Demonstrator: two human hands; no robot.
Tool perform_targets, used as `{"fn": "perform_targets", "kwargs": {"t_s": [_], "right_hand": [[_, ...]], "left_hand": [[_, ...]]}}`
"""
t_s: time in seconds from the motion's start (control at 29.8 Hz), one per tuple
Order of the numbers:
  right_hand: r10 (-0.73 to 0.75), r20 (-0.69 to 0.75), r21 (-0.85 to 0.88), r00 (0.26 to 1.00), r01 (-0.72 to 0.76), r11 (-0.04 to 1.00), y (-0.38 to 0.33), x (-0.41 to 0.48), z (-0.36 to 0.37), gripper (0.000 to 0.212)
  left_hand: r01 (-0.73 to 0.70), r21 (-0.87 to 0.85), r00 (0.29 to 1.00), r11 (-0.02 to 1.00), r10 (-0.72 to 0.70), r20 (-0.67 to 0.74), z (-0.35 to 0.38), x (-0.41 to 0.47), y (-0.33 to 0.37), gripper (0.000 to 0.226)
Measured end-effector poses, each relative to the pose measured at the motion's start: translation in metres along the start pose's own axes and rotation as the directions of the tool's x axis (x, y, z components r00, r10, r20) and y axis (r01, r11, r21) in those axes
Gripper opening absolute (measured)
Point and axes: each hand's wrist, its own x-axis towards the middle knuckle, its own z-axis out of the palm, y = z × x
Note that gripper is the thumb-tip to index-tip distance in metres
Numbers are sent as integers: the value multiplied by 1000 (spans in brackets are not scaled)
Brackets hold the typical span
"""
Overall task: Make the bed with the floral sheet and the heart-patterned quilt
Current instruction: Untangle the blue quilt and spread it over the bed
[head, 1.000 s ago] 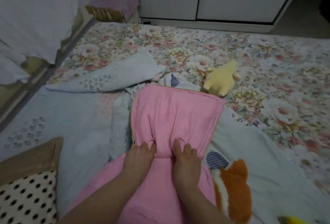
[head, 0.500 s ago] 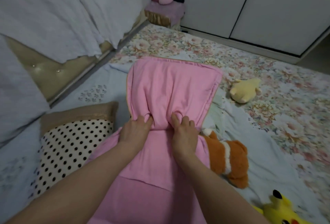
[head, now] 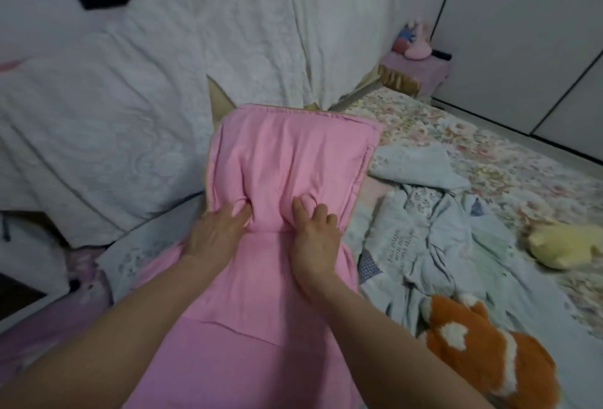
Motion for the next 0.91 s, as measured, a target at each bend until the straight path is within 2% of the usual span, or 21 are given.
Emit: {"fn": "perform_targets", "kwargs": {"t_s": [0.07, 0.13, 0.2, 0.37, 0.6, 0.8, 0.91], "right_hand": [[44, 172, 10, 984, -47, 999, -18, 2, 9, 54], [12, 372, 11, 928, -17, 1000, -20, -4, 18, 60], [-36, 439, 8, 898, 36, 999, -10, -14, 21, 67], [16, 490, -57, 871, 14, 998, 43, -41, 28, 69], [281, 501, -143, 819, -242, 960, 159, -73, 18, 75], [492, 430, -195, 757, -454, 869, 249, -93, 13, 81], [603, 386, -189, 698, -579, 793, 316, -109, 10, 72]], "left_hand": [[138, 96, 985, 986, -146, 93, -1, -8, -28, 66], [244, 210, 932, 947, -289, 221, 2, -15, -43, 76], [243, 232, 901, 942, -307, 305, 5, -13, -45, 74], [84, 189, 911, 978, -152, 384, 15, 8, 7, 76], [-193, 124, 882, 973, 117, 456, 35, 40, 129, 79], [-402, 15, 797, 915, 342, 497, 60, 56, 249, 84], [-550, -37, 704, 834, 487, 518, 78, 67, 339, 88]]}}
